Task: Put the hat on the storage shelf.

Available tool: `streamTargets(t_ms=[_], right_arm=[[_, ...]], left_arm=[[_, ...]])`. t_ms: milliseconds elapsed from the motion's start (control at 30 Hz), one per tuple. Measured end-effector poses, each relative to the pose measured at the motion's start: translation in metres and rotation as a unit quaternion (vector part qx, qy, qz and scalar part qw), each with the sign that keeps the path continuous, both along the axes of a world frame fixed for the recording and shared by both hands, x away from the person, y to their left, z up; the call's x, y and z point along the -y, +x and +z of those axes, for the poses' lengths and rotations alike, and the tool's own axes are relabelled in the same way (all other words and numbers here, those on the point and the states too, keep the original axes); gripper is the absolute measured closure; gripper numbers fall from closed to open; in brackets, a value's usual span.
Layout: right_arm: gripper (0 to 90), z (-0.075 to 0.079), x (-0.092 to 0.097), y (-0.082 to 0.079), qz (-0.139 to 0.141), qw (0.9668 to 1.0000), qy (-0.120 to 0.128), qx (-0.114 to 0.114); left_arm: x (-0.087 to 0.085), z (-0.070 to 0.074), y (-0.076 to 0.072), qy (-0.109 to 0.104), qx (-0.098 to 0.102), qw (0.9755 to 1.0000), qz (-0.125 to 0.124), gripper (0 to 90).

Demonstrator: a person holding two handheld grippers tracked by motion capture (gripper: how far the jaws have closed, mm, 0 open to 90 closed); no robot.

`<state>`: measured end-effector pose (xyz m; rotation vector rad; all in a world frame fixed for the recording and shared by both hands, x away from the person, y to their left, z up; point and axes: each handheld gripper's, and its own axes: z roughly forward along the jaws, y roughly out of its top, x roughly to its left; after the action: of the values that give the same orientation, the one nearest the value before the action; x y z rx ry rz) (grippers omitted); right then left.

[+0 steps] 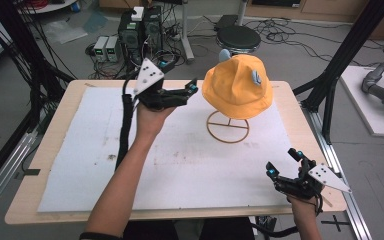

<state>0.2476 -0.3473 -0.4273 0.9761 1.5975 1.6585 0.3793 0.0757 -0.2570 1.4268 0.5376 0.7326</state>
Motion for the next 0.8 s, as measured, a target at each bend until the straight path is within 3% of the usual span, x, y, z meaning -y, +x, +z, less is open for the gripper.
streamTargets(t_ms=[333,567,800], right_arm=[[3.7,0.0,-0.001,0.002,0.001,1.0,0.002,0.0],[3.7,0.001,-0.001,0.005,0.0,1.0,0.003,-0.003],[3.6,0.003,-0.002,0.006,-0.003,1.0,0.007,-0.002]], left_arm=[[-0.074,-0.005,-0.028,0.012,0.001,0.9979,0.064,15.4],[-0.124,-0.021,-0.053,0.013,-0.001,0.9928,0.119,15.3],[-0.162,-0.04,-0.077,0.009,-0.007,0.9888,0.149,15.3]])
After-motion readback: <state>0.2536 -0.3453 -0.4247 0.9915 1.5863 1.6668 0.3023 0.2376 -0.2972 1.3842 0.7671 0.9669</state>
